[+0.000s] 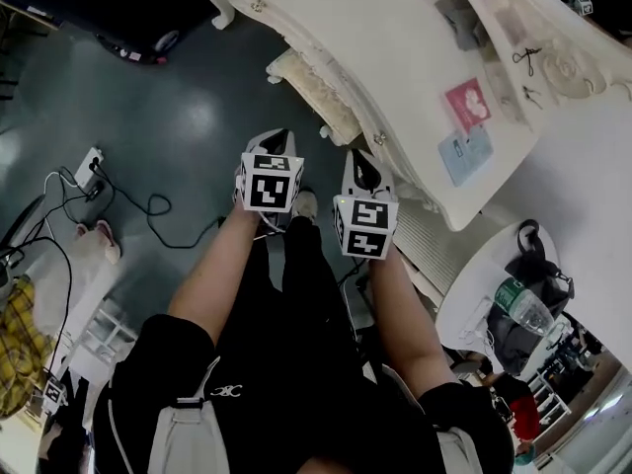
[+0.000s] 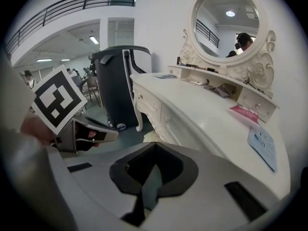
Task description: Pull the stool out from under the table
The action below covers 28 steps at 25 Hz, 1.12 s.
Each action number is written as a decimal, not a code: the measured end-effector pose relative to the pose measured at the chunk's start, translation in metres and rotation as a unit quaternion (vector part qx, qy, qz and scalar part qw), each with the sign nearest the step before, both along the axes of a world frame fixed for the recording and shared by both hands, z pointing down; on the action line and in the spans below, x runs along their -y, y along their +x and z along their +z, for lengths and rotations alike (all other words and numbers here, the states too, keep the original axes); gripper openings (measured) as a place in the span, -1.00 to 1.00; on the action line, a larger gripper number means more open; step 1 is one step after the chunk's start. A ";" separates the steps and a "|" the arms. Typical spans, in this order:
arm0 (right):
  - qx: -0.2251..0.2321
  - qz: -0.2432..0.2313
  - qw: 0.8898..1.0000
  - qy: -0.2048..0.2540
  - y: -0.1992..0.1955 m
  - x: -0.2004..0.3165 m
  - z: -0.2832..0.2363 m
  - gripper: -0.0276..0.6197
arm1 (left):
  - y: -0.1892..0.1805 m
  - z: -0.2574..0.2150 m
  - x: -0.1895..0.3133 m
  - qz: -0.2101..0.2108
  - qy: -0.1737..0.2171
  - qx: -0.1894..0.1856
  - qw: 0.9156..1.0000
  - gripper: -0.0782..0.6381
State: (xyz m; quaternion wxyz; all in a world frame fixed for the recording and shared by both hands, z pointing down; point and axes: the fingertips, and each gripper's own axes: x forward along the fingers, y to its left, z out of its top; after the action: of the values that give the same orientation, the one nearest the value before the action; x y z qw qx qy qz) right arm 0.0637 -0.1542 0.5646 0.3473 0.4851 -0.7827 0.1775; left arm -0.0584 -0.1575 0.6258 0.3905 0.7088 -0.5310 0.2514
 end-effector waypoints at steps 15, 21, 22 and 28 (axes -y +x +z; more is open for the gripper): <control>-0.028 -0.002 0.998 -0.049 0.028 -0.005 0.134 -0.90 | 0.046 0.153 0.007 -0.058 -0.094 -0.164 0.980 -0.78; -0.031 -0.002 0.998 -0.062 0.036 -0.015 0.164 -0.90 | 0.051 0.177 0.035 -0.122 -0.071 -0.364 0.921 -0.78; -0.029 -0.003 0.997 -0.065 0.037 -0.017 0.167 -0.90 | 0.050 0.177 0.042 -0.132 -0.057 -0.405 0.903 -0.78; -0.010 -0.010 0.998 -0.062 0.039 -0.031 0.166 -0.90 | 0.045 0.212 0.076 -0.171 -0.018 -0.495 0.852 -0.43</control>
State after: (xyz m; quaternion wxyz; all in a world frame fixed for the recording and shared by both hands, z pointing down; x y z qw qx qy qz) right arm 0.1028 -0.1234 0.7303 0.3863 0.4569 -0.7712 0.2174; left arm -0.0135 -0.2338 0.8378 0.6508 0.6304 -0.3762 -0.1938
